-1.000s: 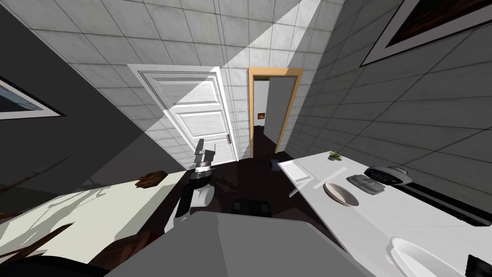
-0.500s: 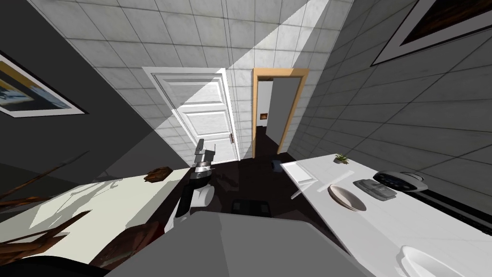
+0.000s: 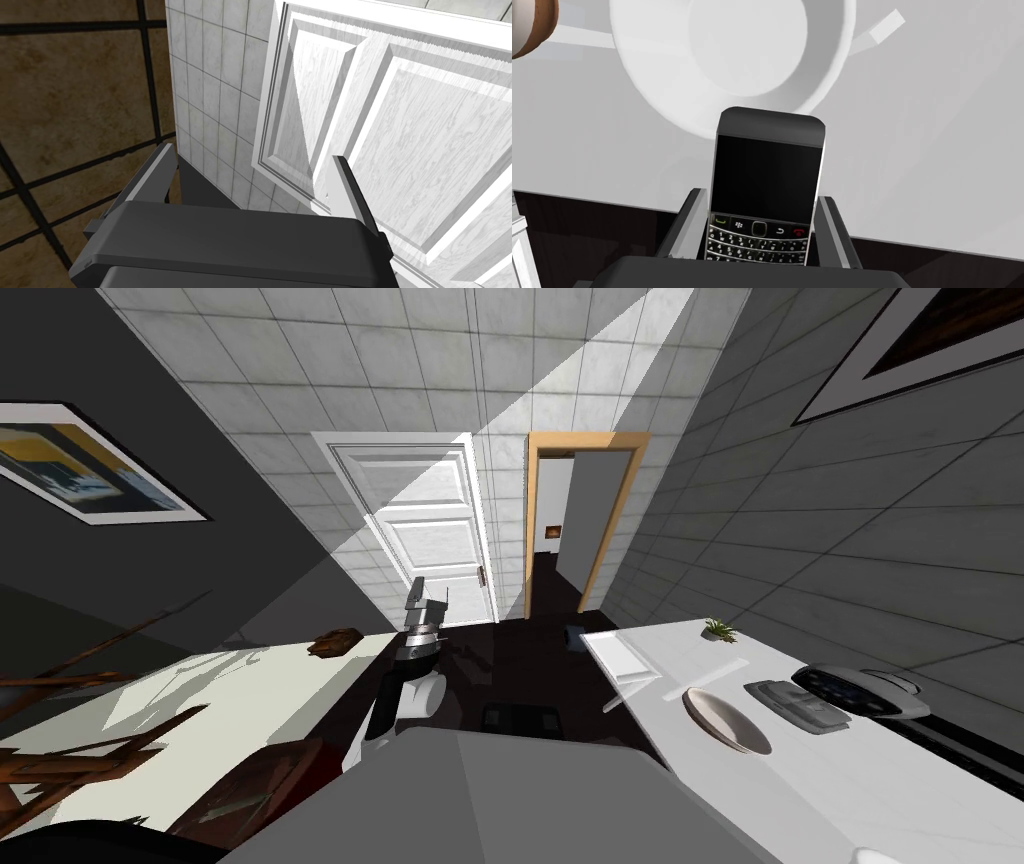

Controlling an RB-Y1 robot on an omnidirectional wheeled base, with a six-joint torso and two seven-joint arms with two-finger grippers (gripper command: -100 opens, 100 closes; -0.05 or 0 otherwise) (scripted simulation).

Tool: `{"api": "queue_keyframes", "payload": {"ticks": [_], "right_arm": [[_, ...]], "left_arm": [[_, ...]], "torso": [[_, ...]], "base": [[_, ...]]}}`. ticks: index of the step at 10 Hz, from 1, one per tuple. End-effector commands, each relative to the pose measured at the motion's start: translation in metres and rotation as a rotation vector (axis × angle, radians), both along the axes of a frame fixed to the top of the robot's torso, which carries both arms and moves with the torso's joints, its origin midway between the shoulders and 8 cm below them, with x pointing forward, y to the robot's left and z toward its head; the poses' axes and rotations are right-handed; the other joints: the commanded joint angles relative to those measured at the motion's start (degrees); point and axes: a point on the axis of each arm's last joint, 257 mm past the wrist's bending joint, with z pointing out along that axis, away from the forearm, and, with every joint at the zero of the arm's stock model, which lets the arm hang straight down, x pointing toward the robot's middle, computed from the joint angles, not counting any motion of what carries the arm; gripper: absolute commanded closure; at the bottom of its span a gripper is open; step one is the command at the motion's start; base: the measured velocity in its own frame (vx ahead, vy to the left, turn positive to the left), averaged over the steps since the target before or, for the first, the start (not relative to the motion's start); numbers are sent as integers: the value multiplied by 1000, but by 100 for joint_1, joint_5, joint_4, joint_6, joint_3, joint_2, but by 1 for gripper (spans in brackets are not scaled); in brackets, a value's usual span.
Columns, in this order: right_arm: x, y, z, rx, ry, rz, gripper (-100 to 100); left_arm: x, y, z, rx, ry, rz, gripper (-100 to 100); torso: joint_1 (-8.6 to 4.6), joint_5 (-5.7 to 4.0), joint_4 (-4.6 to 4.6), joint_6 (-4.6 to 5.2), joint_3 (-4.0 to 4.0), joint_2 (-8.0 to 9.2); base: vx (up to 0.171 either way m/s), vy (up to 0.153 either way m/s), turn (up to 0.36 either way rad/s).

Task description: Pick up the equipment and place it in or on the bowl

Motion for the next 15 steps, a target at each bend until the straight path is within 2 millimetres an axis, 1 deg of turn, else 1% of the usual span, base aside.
{"api": "queue_keyframes", "payload": {"ticks": [1,3,6,7,8,10,11,12,15], "right_arm": [[-7,11,-1,27,20,19,100],[-16,26,-5,65,44,36,100],[-30,51,-10,122,80,61,100],[-35,58,-12,139,91,69,100],[-42,70,-14,166,109,84,100],[-47,79,-16,185,122,95,100],[-45,74,-15,176,118,93,100],[-45,75,-15,178,119,95,-100],[-45,75,-15,177,119,95,-100]], "left_arm": [[0,0,0,0,0,0,0],[0,0,0,0,0,0,0],[0,0,0,0,0,0,0],[0,0,0,0,0,0,0],[0,0,0,0,0,0,0],[0,0,0,0,0,0,0],[0,0,0,0,0,0,0],[0,0,0,0,0,0,0],[0,0,0,0,0,0,0]], "torso": [[0,0,0,0,0,0],[19,-1,-1,-2,-1,-1],[3,1,-3,-1,-4,-6],[17,1,-2,-1,-2,-2],[18,3,-1,3,2,6],[14,1,-2,1,-2,-2],[34,3,-1,3,-1,-1],[62,10,0,6,2,6],[91,18,2,8,7,14]], "base": [[58,-195,107],[38,-155,90],[46,-195,90],[12,-173,68],[28,-208,101],[41,-158,56],[14,-52,17],[3,-12,4],[1,-2,0]]}}
